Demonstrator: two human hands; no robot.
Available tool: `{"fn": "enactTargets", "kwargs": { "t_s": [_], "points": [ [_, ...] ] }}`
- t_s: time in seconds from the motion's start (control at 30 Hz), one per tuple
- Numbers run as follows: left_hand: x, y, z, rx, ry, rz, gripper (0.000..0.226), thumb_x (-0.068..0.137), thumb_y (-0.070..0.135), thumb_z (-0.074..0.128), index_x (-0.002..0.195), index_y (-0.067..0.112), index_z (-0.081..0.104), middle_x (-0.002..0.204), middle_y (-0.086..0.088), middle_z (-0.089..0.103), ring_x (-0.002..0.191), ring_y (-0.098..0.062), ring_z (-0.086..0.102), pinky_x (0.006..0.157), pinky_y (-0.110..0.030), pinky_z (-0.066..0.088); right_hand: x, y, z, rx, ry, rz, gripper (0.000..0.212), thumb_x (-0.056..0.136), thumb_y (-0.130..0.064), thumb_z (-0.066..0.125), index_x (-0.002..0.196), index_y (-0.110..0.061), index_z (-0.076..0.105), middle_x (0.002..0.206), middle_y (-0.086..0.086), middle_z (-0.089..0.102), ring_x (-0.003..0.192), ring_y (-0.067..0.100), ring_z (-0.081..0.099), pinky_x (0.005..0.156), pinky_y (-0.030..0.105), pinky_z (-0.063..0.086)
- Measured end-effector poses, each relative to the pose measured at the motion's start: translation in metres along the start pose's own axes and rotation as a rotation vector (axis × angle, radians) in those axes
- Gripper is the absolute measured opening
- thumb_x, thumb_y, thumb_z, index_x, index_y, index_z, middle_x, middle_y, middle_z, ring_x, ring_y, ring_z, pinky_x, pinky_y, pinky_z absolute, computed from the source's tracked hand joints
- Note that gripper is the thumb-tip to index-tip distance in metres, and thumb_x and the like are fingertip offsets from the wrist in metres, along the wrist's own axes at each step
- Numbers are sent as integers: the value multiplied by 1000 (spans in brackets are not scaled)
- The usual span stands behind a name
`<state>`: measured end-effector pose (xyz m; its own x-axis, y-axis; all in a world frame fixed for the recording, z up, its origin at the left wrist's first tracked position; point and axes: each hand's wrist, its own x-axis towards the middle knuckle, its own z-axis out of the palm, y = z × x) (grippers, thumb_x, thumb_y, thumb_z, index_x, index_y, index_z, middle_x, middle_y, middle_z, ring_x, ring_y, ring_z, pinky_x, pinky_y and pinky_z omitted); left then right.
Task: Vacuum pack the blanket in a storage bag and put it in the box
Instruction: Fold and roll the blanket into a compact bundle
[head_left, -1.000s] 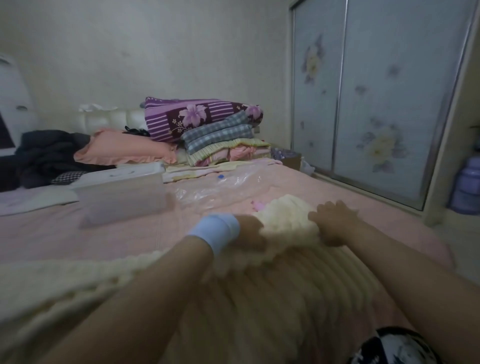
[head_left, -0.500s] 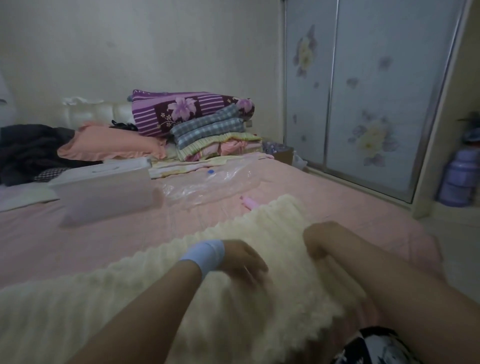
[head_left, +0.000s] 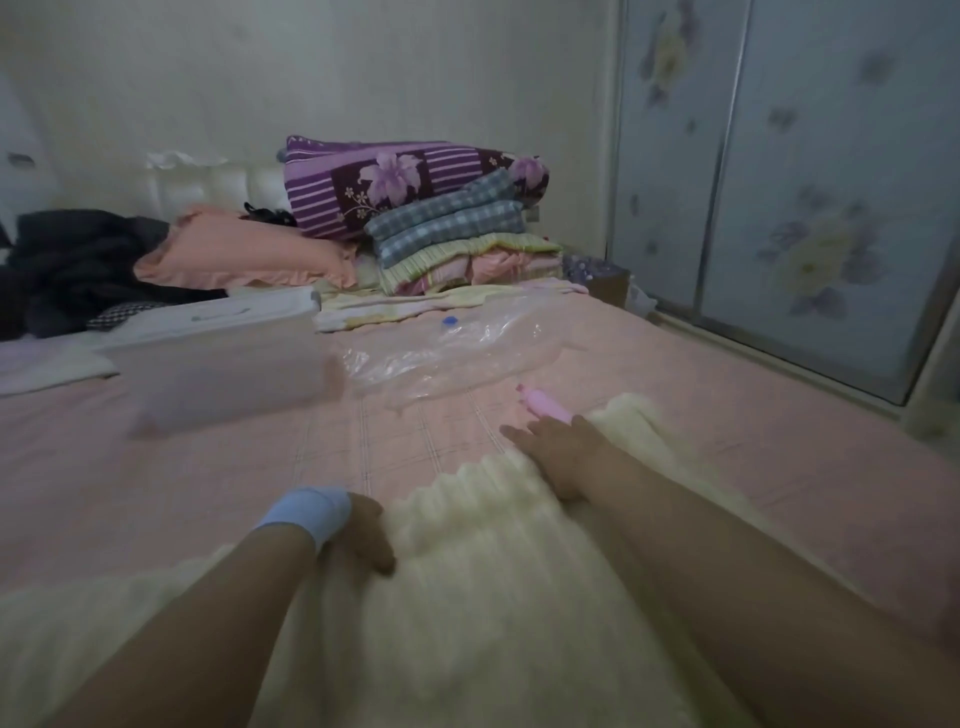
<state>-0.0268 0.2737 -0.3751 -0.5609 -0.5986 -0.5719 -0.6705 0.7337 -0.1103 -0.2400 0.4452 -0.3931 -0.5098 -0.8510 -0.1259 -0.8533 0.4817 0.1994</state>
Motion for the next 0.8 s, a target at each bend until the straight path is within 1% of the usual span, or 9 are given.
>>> {"fn": "enactTargets", "kwargs": {
  "t_s": [0.07,0.13,0.2,0.27,0.37,0.47,0.57,0.7,0.8],
  "points": [
    [6,-2,-4,17,5,11,86,83,43,70,151,16,26,151,-4,36,133,-25,45,94,-34,47,4,-5,1,-100,-75,18,86,83,-39,65,155,-32,18,143,2,50,137,23,43,113,51,20],
    [13,-6,-18,34,58,20,86,82,42,70,151,16,26,152,-4,35,136,-24,42,103,-34,43,7,-6,-4,-188,-10,20,51,83,-32,62,132,-30,48,126,-3,62,128,21,51,110,46,23],
    [21,-14,-42,31,118,-2,85,83,38,68,152,15,24,154,-5,32,138,-24,38,108,-34,37,14,0,-14,-190,121,41,36,83,-27,61,119,-28,60,133,-2,59,128,18,50,109,43,25],
    [30,-24,-70,37,231,-24,81,80,39,67,149,17,32,150,-6,39,134,-26,43,108,-35,40,25,8,-29,-157,214,79,42,85,-25,58,128,-27,58,139,2,55,123,21,54,109,42,25],
    [52,-37,-110,62,517,-8,59,75,43,62,129,23,50,130,-6,57,113,-28,58,95,-37,48,50,21,-59,-178,350,112,39,88,-20,52,126,-24,52,118,2,64,112,26,59,106,43,27],
    [81,-38,-145,98,713,15,40,82,36,60,118,21,50,124,-7,56,109,-30,57,90,-39,49,87,36,-80,-222,460,152,35,95,-15,43,129,-21,49,124,7,60,117,29,54,105,44,29],
    [114,-25,-151,145,831,18,36,89,26,55,123,17,46,127,-9,48,117,-32,47,89,-40,43,118,49,-80,-236,499,202,36,99,-13,38,133,-19,46,129,12,55,119,32,50,102,45,32],
    [158,-8,-127,205,814,-22,59,90,32,56,144,25,31,147,-8,30,136,-31,29,107,-42,32,141,44,-49,-223,381,257,48,102,-16,38,149,-19,29,144,16,37,130,36,38,107,47,30],
    [173,11,-102,38,557,99,65,88,50,56,145,35,28,148,-3,31,135,-32,35,108,-46,32,139,27,-22,-9,250,275,40,99,-18,41,140,-20,44,137,11,47,125,31,46,102,43,34]
  ]
}}
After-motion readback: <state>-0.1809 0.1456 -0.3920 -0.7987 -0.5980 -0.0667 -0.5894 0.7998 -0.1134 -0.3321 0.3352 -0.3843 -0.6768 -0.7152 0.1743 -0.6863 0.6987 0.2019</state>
